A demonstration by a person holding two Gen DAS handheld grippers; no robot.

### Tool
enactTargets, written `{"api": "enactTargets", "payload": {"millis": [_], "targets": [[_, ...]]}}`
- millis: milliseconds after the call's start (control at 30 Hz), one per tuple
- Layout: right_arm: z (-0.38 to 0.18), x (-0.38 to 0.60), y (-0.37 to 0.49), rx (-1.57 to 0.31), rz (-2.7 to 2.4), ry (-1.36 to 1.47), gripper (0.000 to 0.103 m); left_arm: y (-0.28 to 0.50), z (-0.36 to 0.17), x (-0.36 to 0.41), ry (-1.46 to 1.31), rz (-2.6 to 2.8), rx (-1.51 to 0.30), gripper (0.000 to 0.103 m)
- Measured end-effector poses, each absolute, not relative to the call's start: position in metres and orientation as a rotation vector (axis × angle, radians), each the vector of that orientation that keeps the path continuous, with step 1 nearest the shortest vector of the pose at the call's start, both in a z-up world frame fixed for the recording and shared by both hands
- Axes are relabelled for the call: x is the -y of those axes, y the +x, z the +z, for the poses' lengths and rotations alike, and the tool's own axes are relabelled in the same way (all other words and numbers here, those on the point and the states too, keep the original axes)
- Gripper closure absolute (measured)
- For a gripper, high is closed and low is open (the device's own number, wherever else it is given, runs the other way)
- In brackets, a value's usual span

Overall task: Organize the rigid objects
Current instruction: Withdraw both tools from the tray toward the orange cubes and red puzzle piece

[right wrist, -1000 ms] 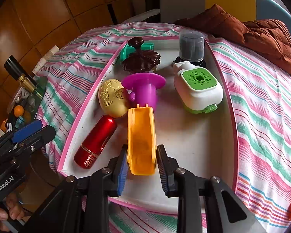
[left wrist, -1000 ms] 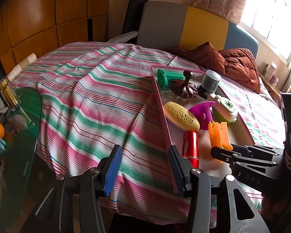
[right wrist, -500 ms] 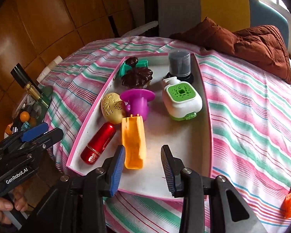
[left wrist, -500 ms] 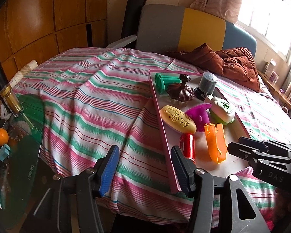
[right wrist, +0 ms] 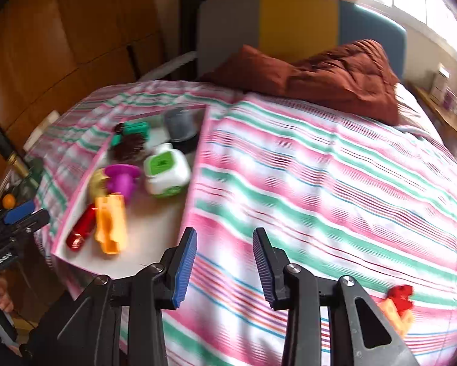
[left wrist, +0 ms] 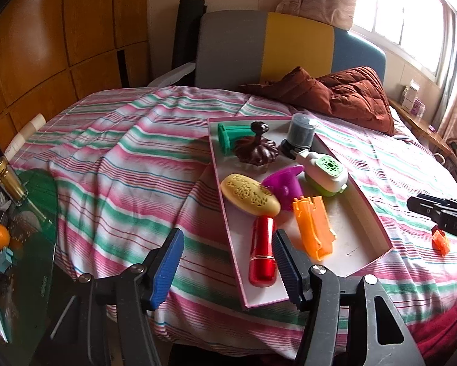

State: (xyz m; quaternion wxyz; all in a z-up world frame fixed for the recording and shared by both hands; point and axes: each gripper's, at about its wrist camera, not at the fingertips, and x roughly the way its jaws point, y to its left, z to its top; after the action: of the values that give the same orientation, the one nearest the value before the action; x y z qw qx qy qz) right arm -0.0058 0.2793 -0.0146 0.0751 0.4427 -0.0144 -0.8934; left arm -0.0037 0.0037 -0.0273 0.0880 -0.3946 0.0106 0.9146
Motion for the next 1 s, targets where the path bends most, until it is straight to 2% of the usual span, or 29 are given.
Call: {"api": "enactTargets", "payload": {"millis": [133,300,500,600,767,867,1000], "targets": [[-0.013,-0.333,0.0,0.152,-2.792,1.39,0.065,-0.005,-0.027,-0.013,-1.174,2.696,-0.051,0.042],[-0.008,-0.407,0.017,0.402,-2.971,1.417,0.065,-0.008,-0.029,-0.017,-1.194,2.681,-0.044,0.042],[-0.031,-0.487,0.046,0.976,-3.022,1.57,0.065,-0.01,-0.03,-0.018,-1.204,2.682,-0.044,0.042],[-0.05,-0.505,0.052,1.185,-2.919,1.676,0.065,-0.01,-0.028,-0.022,-1.192,2.674,-0.055,0.042],[-0.063,-0.5,0.046,1.213,-2.815,1.764,0.065,-0.008,-0.023,-0.03,-1.156,2.659,-0.067,0.036],[-0.067,-0.495,0.044,1.2,-2.771,1.792,0.065,-0.009,-0.019,-0.034,-1.146,2.653,-0.067,0.035],[-0.07,-0.485,0.04,1.182,-2.697,1.792,0.059,-0.01,-0.014,-0.039,-1.131,2.643,-0.066,0.035]]}}
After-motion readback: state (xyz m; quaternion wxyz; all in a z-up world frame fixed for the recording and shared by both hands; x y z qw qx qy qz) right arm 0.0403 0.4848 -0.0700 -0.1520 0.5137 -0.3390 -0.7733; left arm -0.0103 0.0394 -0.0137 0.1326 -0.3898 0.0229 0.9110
